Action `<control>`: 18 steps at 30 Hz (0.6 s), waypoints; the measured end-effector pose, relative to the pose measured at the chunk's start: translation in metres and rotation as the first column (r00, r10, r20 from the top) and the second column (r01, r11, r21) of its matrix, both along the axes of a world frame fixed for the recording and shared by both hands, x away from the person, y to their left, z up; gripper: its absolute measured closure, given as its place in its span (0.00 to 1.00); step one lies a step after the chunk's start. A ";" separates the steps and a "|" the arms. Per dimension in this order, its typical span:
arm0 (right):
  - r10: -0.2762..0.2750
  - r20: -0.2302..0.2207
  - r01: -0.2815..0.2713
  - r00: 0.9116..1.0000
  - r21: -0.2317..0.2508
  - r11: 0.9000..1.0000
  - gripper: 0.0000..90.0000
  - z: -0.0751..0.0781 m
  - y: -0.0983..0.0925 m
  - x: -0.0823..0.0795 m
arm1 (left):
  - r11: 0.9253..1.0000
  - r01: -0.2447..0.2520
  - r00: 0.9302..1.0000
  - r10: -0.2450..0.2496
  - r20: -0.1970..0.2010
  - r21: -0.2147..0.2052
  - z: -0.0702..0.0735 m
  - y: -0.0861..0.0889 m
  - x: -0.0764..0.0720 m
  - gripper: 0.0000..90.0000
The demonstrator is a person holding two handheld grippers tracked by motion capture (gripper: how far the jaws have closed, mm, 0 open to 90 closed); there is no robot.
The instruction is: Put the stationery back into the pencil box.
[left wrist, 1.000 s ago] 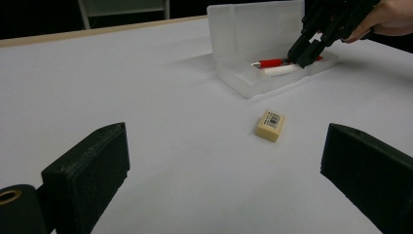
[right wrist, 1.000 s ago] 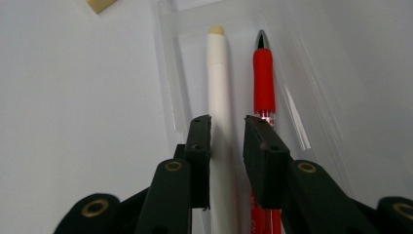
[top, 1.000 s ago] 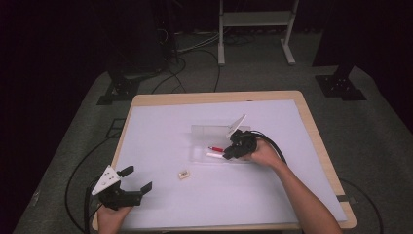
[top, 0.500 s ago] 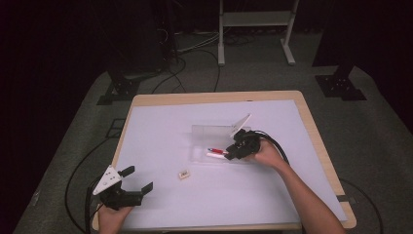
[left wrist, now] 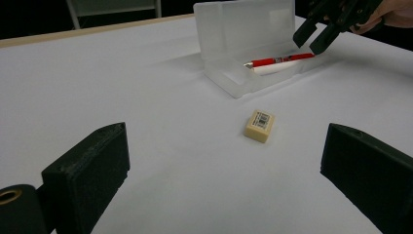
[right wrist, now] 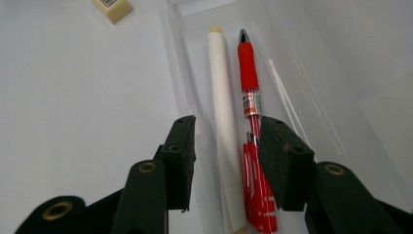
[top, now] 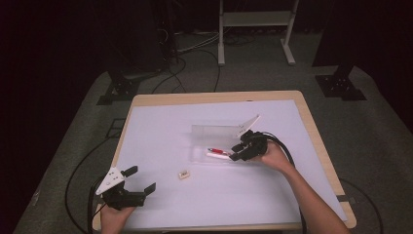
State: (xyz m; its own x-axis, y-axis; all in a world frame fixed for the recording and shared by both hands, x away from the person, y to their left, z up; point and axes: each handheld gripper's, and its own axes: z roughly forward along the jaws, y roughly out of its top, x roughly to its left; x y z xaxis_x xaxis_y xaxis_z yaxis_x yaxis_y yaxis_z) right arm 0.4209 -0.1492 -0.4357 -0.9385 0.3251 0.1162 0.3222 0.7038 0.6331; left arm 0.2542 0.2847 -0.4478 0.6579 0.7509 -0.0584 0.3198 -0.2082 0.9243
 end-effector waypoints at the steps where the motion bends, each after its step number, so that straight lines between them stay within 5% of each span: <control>1: -0.012 0.004 0.012 1.000 0.006 1.000 0.60 0.001 -0.003 -0.002 | 1.000 0.004 1.000 -0.004 0.000 0.000 0.000 -0.002 0.001 0.04; 18: -0.086 0.038 0.084 0.996 0.053 0.995 0.49 0.009 -0.038 -0.024 | 0.995 0.090 0.996 -0.090 0.005 0.043 0.004 -0.026 0.010 0.05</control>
State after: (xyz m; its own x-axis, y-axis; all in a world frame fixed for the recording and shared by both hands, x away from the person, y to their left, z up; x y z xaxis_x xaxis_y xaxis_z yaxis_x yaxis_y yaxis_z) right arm 0.3965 -0.1871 -0.4265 -0.9122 0.3980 0.0977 0.3527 0.6411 0.6816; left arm 0.2645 0.2584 -0.4437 0.7230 0.6904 -0.0230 0.2918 -0.2751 0.9161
